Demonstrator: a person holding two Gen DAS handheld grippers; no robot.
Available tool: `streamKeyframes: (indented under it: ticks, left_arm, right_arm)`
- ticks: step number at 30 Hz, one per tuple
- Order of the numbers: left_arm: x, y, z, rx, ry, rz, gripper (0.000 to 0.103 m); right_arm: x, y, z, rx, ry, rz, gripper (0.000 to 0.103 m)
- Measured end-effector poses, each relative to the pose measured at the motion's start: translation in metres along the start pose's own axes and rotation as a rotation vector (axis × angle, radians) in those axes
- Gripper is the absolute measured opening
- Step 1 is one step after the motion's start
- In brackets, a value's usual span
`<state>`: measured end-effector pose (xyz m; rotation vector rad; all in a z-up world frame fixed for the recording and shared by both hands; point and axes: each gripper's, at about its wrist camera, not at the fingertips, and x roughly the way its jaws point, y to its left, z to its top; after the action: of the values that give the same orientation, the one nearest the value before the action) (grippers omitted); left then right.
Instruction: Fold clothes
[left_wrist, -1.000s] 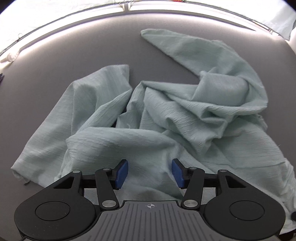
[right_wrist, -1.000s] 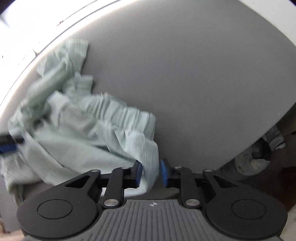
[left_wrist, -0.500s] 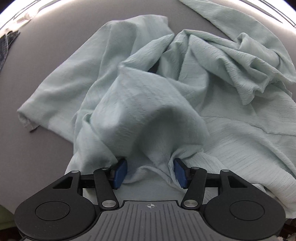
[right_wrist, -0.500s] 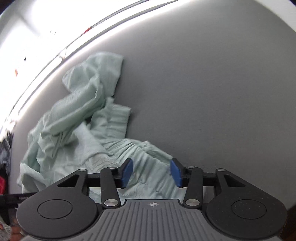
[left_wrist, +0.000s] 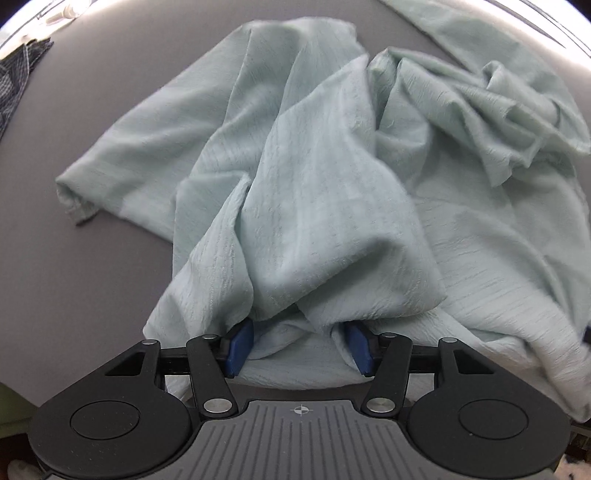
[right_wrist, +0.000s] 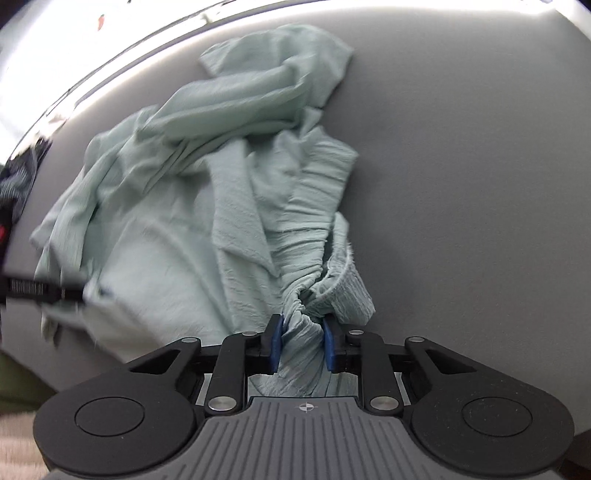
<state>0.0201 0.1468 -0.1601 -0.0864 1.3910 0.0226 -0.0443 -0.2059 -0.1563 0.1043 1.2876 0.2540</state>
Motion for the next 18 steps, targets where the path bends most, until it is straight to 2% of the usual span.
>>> streamKeyframes:
  ticks: [3,5,6,7,8,10,13,16,18]
  left_arm:
    - [-0.017,-0.016,0.008,0.086,-0.052,-0.097,0.075]
    - [-0.025,-0.043,0.014,0.183,-0.084,-0.209,0.083]
    - [-0.024,-0.056,0.016,0.217,-0.082,-0.225,0.083]
    - [-0.022,-0.069,0.018,0.251,-0.079,-0.241,0.083]
    - [-0.02,-0.081,0.019,0.282,-0.077,-0.251,0.081]
    - [-0.01,-0.103,0.012,0.318,-0.068,-0.218,0.08]
    - [0.0,-0.124,0.004,0.329,-0.056,-0.191,0.079]
    - [-0.008,-0.132,-0.006,0.312,-0.074,-0.178,0.079]
    - [-0.007,-0.135,-0.006,0.259,-0.074,-0.18,0.079]
  right_arm:
    - [0.001,0.009,-0.013,-0.013,0.047,0.017,0.024]
    - [-0.002,0.009,-0.018,0.002,0.059,0.02,0.026]
    - [-0.007,0.006,-0.019,0.028,0.055,0.021,0.027]
    - [-0.013,0.001,-0.02,0.059,0.046,0.025,0.034]
    - [-0.018,-0.004,-0.02,0.083,0.037,0.027,0.043]
    - [-0.033,-0.021,-0.022,0.159,-0.014,0.034,0.046]
    - [-0.057,-0.065,-0.026,0.335,-0.137,0.067,0.046]
    - [-0.062,-0.103,-0.019,0.48,-0.221,0.089,0.047]
    - [-0.058,-0.117,-0.006,0.48,-0.239,0.092,0.047]
